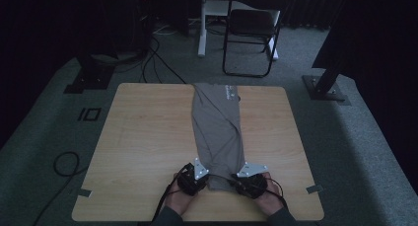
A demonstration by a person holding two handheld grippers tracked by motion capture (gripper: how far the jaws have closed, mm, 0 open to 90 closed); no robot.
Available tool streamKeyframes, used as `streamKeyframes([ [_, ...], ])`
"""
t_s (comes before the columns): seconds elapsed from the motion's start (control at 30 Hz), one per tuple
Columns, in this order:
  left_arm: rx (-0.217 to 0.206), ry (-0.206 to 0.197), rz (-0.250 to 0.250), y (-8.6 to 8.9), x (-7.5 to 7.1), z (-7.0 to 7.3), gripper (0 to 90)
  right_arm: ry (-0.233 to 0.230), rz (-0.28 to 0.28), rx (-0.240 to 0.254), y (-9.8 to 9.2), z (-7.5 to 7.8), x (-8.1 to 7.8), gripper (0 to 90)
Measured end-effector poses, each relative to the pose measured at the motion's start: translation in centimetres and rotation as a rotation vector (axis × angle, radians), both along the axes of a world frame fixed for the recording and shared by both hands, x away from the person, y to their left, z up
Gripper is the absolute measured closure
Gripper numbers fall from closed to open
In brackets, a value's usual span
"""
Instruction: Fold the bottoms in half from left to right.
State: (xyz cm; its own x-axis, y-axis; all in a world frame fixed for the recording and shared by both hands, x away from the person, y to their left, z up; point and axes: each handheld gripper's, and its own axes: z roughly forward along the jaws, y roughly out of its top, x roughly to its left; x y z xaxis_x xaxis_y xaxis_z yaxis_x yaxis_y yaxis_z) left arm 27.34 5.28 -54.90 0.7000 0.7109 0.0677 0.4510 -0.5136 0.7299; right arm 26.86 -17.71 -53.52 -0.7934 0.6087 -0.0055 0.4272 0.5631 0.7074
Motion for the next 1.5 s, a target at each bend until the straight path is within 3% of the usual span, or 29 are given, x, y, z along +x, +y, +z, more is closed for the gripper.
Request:
streamKeyframes([
  [0.13, 0.002, -0.018, -0.021, 0.0, -0.8, 0.7, 89.3, -0.008, 0.004, -0.003, -0.1, 0.2, -0.1, 73.5],
  [0.27, -0.029, -0.025, -0.034, 0.4, -1.8, 1.5, 89.6, -0.015, 0.012, 0.001, -0.3, 0.4, -0.4, 73.6],
  [0.33, -0.043, -0.025, -0.060, 0.6, -3.2, 2.3, 89.6, -0.025, 0.028, 0.014, -0.7, 0.8, -1.1, 73.5],
  [0.57, -0.016, -0.060, -0.096, 0.2, -5.7, 3.9, 89.5, -0.034, 0.055, 0.022, -1.3, 1.2, -2.3, 74.9],
  [0.7, 0.023, -0.042, -0.110, -0.2, -6.0, 3.2, 89.2, -0.012, 0.066, 0.001, -1.3, 0.7, -2.3, 76.9],
  [0.83, -0.012, 0.005, -0.092, 0.7, -5.6, 2.3, 78.3, 0.015, 0.063, -0.013, -1.3, 0.3, -2.1, 73.3],
  [0.93, -0.035, -0.021, -0.082, 1.7, -5.6, 2.8, 71.5, 0.015, 0.045, 0.028, -1.7, 0.7, -1.9, 66.0],
  [1.1, -0.088, -0.052, -0.048, 2.6, -3.8, 4.1, 68.4, 0.004, -0.020, 0.083, -1.7, 1.2, -0.4, 61.5],
  [1.17, -0.115, -0.059, -0.031, 2.9, -2.6, 4.4, 67.3, -0.002, -0.022, 0.103, -1.4, 1.6, 0.3, 60.1],
  [1.27, -0.117, -0.049, 0.001, 2.8, -0.2, 4.4, 66.2, -0.006, -0.013, 0.168, -1.0, 2.6, 1.0, 60.4],
  [1.4, -0.124, -0.019, 0.010, 1.6, 2.9, 3.4, 64.5, -0.039, -0.038, 0.138, 0.1, 2.9, 2.4, 62.3],
  [1.5, -0.069, 0.006, 0.017, 0.2, 4.9, 2.0, 64.3, -0.035, -0.075, 0.085, 1.3, 1.5, 4.4, 62.2],
])
